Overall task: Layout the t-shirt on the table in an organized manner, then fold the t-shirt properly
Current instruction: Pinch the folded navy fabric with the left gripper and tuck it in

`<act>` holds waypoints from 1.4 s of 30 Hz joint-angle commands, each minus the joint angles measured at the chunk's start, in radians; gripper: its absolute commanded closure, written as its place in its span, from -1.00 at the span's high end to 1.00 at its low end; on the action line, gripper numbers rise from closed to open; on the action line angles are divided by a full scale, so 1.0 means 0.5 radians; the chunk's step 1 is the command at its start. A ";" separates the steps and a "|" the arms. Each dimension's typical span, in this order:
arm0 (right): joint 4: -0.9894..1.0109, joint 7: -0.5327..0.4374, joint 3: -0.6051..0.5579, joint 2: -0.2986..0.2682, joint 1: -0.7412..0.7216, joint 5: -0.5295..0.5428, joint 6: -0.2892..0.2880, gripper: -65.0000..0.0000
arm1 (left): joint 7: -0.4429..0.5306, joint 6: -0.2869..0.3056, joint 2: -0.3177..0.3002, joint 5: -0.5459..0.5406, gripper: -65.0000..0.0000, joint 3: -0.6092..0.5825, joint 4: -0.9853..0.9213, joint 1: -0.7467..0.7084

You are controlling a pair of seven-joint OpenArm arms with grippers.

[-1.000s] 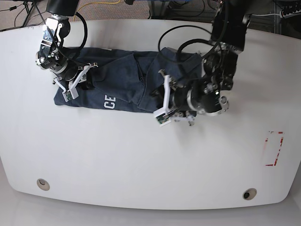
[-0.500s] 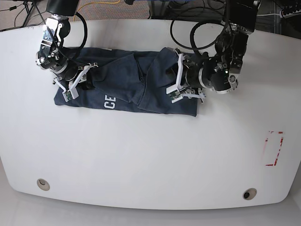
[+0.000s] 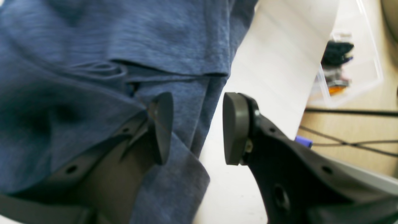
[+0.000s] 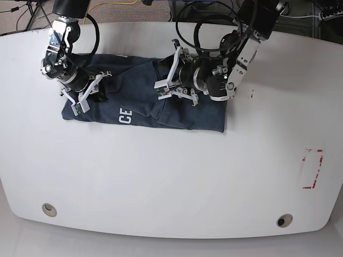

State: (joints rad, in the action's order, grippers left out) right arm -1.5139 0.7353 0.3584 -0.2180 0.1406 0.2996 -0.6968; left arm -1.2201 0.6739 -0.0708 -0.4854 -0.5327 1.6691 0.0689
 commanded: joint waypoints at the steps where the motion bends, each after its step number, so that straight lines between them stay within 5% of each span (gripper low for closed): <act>1: -0.009 0.090 -0.003 -0.014 0.009 -0.036 -0.003 -0.61 | 0.021 0.010 0.036 -0.028 -0.24 0.005 0.060 0.039; 15: -0.165 0.145 0.000 0.036 0.055 -0.048 -0.003 -0.61 | 0.021 0.049 -0.032 -0.016 -0.21 0.331 0.306 0.045; 23: -0.156 0.145 0.000 0.051 0.055 -0.048 -0.003 -0.61 | 0.021 -0.063 -0.112 -0.019 0.35 0.284 0.318 -0.013; 42: -0.156 0.145 0.000 0.051 0.055 -0.048 -0.003 -0.61 | 0.021 -0.137 -0.231 -0.016 0.18 0.263 0.297 -0.155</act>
State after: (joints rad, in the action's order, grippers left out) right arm -1.5848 0.7883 0.3584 -0.1852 0.1699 0.2882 -0.6930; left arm -1.2335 0.6064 -0.1917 -0.4793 -0.4049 1.8069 -0.0277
